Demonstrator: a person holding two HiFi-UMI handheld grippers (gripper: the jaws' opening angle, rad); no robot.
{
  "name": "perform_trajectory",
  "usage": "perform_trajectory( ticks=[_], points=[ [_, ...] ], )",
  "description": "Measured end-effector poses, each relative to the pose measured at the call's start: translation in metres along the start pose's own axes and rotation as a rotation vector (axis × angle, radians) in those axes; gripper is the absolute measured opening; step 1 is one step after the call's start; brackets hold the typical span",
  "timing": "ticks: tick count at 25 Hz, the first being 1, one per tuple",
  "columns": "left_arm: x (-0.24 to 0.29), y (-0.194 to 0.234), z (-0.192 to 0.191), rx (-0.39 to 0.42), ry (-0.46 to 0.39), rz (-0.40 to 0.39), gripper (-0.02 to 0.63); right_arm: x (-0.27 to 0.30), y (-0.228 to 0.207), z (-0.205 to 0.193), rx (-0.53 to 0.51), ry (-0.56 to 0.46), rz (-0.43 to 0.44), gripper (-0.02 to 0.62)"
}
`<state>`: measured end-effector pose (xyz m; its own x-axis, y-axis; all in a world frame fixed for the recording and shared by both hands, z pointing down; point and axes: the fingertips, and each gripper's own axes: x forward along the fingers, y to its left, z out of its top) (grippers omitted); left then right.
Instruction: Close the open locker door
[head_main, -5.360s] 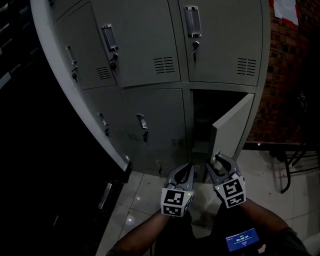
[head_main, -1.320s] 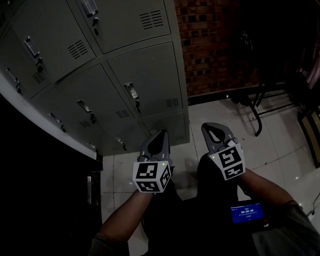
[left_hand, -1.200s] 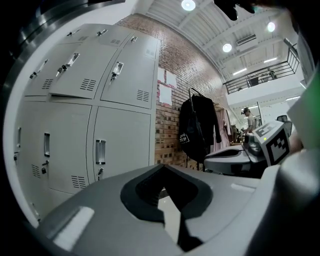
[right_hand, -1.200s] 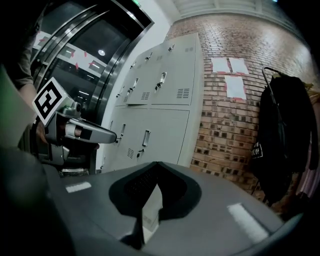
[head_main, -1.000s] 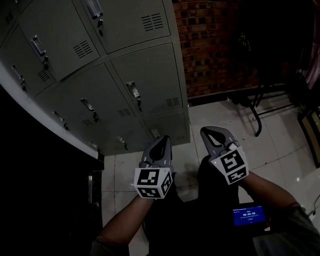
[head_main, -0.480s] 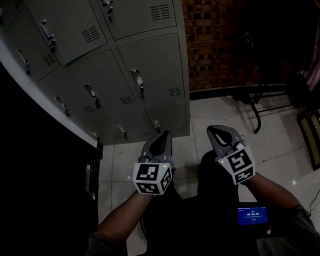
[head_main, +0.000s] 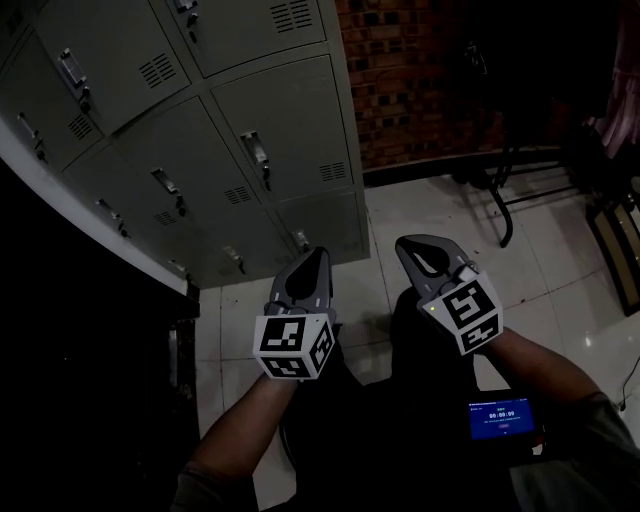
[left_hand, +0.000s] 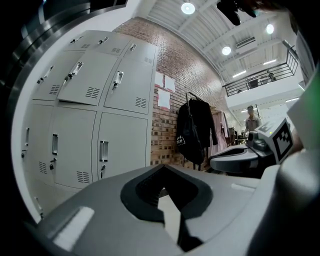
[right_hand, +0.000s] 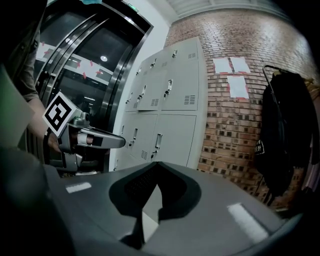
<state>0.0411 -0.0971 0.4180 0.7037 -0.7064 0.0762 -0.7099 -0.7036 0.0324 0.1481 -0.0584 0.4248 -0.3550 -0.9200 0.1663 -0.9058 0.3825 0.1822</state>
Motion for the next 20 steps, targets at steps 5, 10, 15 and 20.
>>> perform_trajectory(
  ticks=[5,10,15,20],
  points=[
    [0.0007,0.0021,-0.0028,-0.001,0.006,0.002,0.002,0.0004,0.0005,-0.0036,0.004,0.003,-0.001,0.006],
    [0.0003,0.0058,-0.0036,-0.004,0.007,0.008,0.002,0.0014,-0.0005,-0.0032,0.001,0.002,-0.005,0.006],
    [0.0011,0.0061,-0.0052,-0.005,0.009,0.007,0.002,0.0022,-0.0022,-0.0042,0.001,0.003,-0.009,0.006],
    [0.0016,0.0096,-0.0047,0.0,0.008,0.011,0.002,0.0058,-0.003,-0.0039,0.001,-0.005,-0.012,0.006]
  ],
)
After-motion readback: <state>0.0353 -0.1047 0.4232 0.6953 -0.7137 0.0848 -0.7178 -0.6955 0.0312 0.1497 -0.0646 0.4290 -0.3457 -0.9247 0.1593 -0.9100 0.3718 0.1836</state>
